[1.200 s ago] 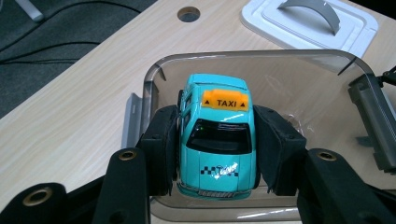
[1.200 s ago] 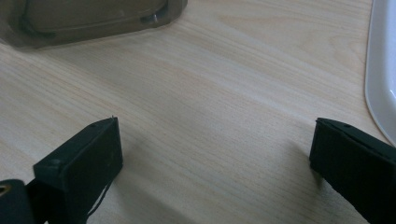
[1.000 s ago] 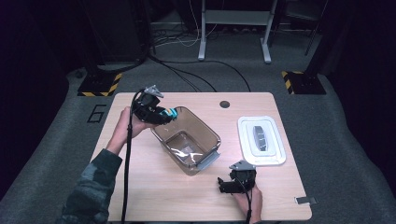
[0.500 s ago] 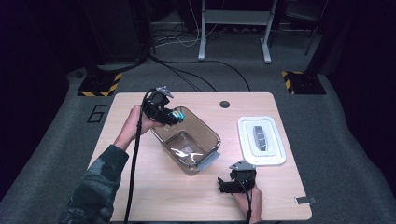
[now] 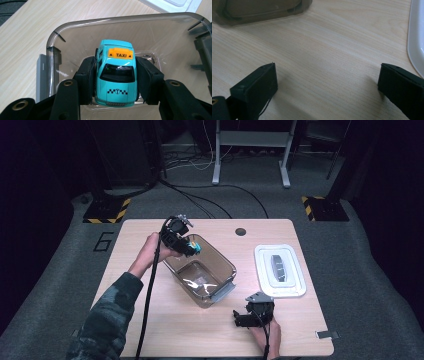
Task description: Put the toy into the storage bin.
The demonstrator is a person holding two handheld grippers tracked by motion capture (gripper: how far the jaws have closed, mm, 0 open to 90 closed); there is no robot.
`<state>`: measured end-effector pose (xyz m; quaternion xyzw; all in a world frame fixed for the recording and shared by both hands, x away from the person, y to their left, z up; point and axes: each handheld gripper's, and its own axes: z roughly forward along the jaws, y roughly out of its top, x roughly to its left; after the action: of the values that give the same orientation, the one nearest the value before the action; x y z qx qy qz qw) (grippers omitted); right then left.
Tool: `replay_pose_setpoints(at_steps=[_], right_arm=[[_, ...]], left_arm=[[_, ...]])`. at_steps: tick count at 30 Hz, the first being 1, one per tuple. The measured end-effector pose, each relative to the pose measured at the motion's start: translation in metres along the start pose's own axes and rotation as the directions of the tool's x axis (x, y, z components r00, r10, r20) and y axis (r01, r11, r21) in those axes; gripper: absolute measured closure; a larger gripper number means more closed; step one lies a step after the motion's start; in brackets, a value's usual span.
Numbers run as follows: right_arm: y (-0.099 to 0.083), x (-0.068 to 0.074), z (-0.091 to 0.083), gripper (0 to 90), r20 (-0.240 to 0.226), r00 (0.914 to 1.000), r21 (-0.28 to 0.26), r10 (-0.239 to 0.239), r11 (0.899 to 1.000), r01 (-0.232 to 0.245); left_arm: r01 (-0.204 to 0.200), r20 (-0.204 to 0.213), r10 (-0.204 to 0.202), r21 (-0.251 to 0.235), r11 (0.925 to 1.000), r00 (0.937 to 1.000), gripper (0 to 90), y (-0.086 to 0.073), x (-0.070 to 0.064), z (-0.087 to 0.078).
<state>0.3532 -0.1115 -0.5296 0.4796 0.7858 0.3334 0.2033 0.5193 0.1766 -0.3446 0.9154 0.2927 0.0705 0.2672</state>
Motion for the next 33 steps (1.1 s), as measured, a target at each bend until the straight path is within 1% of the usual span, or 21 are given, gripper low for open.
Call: replay_pose_setpoints(at_steps=[2, 10, 15, 17, 18, 22, 26, 29, 31, 32, 33], right_arm=[[0.000, 0.000, 0.000, 1.7, 0.000, 1.0000, 0.000, 0.000, 1.000, 0.000], [0.000, 0.000, 0.000, 1.7, -0.002, 1.0000, 0.001, 0.000, 1.000, 0.000], [0.000, 0.000, 0.000, 1.7, -0.003, 1.0000, 0.000, -0.002, 1.000, 0.002], [0.000, 0.000, 0.000, 1.7, -0.003, 1.0000, 0.000, -0.001, 1.000, 0.001], [0.000, 0.000, 0.000, 1.7, -0.003, 1.0000, 0.000, -0.003, 1.000, 0.003], [0.000, 0.000, 0.000, 1.7, -0.004, 1.0000, 0.000, -0.003, 1.000, 0.003], [0.000, 0.000, 0.000, 1.7, -0.001, 1.0000, -0.001, -0.001, 1.000, 0.001], [0.000, 0.000, 0.000, 1.7, -0.002, 1.0000, -0.002, 0.001, 1.000, -0.001], [0.000, 0.000, 0.000, 1.7, -0.004, 1.0000, -0.001, -0.002, 1.000, 0.002], [0.000, 0.000, 0.000, 1.7, 0.002, 1.0000, -0.002, 0.005, 1.000, -0.005], [0.000, 0.000, 0.000, 1.7, 0.000, 1.0000, -0.003, 0.005, 1.000, -0.005]], left_arm=[[0.002, 0.004, -0.002, 0.006, 1.0000, 1.0000, 52.4, 0.001, 0.000, 0.004], [-0.011, 0.013, 0.010, 0.049, 0.9987, 0.9999, 52.4, 0.008, -0.003, 0.017], [-0.023, 0.022, 0.021, 0.083, 0.9963, 0.9995, 52.4, 0.013, -0.005, 0.024], [-0.018, 0.029, 0.016, 0.087, 0.9961, 0.9995, 52.4, 0.014, -0.006, 0.027], [-0.025, 0.027, 0.023, 0.090, 0.9956, 0.9994, 52.4, 0.014, -0.006, 0.028], [-0.037, 0.034, 0.033, 0.120, 0.9920, 0.9989, 52.4, 0.017, -0.007, 0.034], [-0.039, 0.037, 0.035, 0.133, 0.9904, 0.9987, 52.4, 0.018, -0.008, 0.038], [-0.044, 0.042, 0.038, 0.151, 0.9875, 0.9984, 52.4, 0.020, -0.009, 0.043], [-0.046, 0.036, 0.041, 0.159, 0.9861, 0.9985, 52.4, 0.021, -0.009, 0.046], [-0.043, 0.043, 0.036, 0.162, 0.9858, 0.9984, 52.4, 0.021, -0.009, 0.047], [-0.044, 0.042, 0.037, 0.167, 0.9850, 0.9984, 52.4, 0.022, -0.010, 0.048]])
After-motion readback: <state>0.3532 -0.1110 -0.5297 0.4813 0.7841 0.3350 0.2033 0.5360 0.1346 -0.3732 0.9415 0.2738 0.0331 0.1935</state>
